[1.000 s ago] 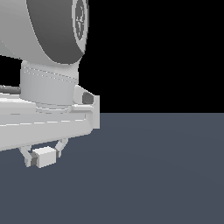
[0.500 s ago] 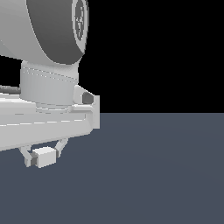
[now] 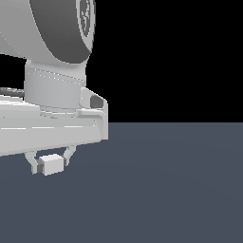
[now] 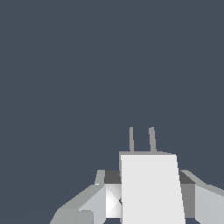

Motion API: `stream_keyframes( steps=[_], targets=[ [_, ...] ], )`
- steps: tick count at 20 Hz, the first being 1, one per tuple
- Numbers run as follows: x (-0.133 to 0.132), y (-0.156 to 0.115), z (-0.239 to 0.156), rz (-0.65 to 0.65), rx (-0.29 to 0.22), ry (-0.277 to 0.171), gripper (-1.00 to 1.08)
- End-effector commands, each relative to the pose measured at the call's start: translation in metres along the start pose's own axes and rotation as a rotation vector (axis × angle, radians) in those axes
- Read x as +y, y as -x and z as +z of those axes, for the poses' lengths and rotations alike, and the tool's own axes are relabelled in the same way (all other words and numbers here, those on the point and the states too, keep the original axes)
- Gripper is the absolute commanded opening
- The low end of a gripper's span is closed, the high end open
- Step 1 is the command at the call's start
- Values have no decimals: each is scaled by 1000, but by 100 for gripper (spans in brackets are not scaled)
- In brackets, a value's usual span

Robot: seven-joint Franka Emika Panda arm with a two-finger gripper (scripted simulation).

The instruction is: Plug the charger into the wall socket.

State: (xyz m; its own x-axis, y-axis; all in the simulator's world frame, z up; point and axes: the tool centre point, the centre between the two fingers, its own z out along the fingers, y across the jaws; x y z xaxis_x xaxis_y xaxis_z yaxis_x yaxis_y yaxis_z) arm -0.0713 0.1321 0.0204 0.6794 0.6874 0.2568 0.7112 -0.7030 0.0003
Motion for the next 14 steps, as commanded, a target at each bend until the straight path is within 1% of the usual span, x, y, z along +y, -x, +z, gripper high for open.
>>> stream_keyframes(
  steps=[1, 6, 14],
  targets=[
    [3, -3, -5, 42, 2, 11, -100],
    [12, -8, -17, 159, 4, 42, -100],
    [31, -15, -41, 386, 7, 101, -100]
  ],
)
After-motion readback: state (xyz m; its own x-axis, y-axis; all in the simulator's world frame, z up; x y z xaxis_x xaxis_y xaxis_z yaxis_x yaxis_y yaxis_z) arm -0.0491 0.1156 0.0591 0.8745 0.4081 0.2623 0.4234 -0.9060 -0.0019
